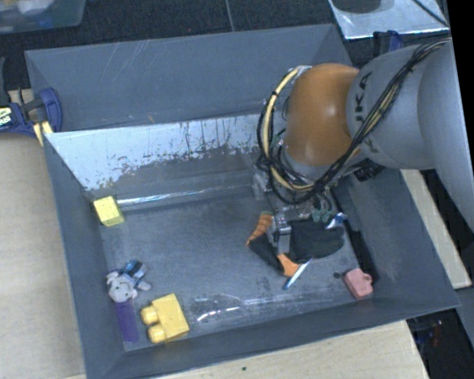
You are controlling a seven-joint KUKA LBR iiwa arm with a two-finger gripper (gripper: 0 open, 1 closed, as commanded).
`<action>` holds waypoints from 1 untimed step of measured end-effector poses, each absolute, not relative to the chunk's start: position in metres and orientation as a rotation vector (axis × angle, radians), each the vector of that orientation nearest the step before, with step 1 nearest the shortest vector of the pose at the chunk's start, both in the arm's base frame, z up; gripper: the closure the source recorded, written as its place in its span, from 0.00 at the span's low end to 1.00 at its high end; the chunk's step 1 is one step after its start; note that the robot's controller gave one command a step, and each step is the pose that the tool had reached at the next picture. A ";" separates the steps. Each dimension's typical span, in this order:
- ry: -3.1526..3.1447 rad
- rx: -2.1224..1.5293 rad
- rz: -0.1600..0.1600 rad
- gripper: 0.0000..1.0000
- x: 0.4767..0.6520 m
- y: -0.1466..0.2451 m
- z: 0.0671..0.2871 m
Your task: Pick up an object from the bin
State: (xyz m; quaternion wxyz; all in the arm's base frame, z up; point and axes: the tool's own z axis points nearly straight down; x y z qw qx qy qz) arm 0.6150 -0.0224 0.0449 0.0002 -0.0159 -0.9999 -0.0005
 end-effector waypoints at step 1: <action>-3.135 0.316 0.000 0.00 0.621 -0.028 0.097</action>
Offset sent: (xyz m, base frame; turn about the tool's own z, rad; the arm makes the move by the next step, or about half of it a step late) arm 0.0104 -0.0140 0.0251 -0.0079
